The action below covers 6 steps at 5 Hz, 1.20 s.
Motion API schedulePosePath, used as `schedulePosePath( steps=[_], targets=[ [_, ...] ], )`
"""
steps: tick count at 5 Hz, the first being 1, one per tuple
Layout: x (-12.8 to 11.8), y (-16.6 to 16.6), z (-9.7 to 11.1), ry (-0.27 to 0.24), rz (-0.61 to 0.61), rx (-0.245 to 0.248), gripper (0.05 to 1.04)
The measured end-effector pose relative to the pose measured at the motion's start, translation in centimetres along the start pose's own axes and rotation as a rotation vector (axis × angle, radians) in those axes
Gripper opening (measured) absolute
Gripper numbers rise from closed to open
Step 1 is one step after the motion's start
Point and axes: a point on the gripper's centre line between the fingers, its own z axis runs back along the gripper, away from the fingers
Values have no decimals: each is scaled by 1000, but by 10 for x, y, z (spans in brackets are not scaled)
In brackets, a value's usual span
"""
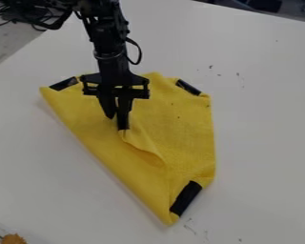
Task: Unfold cloth from left to bottom left
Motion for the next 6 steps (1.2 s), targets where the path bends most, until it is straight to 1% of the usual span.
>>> schedulePosePath(
  steps=[1,2,3,4,5,6],
  targets=[
    [1,0,-2,-5,6,-6,285],
    [3,1,-2,-16,9,-11,111],
    [4,2,-2,-19,22,-9,54],
    [1,2,-2,1,20,3,52],
    [6,-1,3,-4,3,11,75],
    [9,-4,7,-6,-7,29,222]
  ],
)
